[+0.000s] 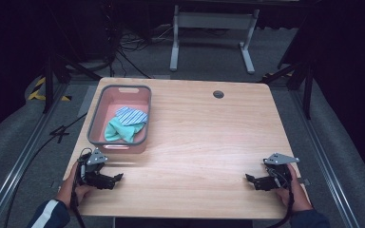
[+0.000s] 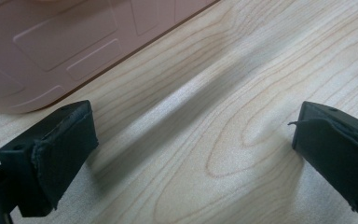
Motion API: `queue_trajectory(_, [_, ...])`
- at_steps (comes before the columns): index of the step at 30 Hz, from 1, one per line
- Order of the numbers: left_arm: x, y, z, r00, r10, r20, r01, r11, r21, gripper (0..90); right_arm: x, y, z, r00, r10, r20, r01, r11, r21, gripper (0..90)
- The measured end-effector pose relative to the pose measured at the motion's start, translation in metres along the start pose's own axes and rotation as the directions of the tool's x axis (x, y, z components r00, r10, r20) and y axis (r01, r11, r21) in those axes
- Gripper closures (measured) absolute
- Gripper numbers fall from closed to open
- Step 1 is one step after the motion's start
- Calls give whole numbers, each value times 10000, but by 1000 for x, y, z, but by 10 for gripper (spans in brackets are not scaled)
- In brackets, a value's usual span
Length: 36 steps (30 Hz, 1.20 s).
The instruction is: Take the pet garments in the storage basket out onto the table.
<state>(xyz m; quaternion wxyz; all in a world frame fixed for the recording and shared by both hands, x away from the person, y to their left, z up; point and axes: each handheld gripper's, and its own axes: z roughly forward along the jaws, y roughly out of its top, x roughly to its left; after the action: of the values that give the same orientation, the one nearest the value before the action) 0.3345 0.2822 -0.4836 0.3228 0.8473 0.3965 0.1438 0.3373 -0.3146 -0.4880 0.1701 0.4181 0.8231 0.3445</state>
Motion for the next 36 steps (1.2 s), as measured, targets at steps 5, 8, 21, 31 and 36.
queue_trajectory(5, [1,-1,-1,9999,110,82,-110,9999,44,0,1,0,0,10000,47,23,-47,10000,-19,13])
queue_trajectory(8, [3,-1,-2,9995,309,-89,-309,9995,19,1,1,0,0,10000,47,27,-47,10000,-22,13])
queue_trajectory(21, [3,-1,-9,9976,556,423,-573,9976,399,44,1,0,0,10000,66,41,-66,10000,-12,13])
queue_trajectory(31, [3,3,-25,9966,713,406,-731,9963,460,210,1,0,0,10000,63,40,-63,10000,-17,13])
queue_trajectory(36, [1,6,-36,9973,668,298,-677,9973,280,210,1,0,0,10000,65,41,-64,10000,-14,13])
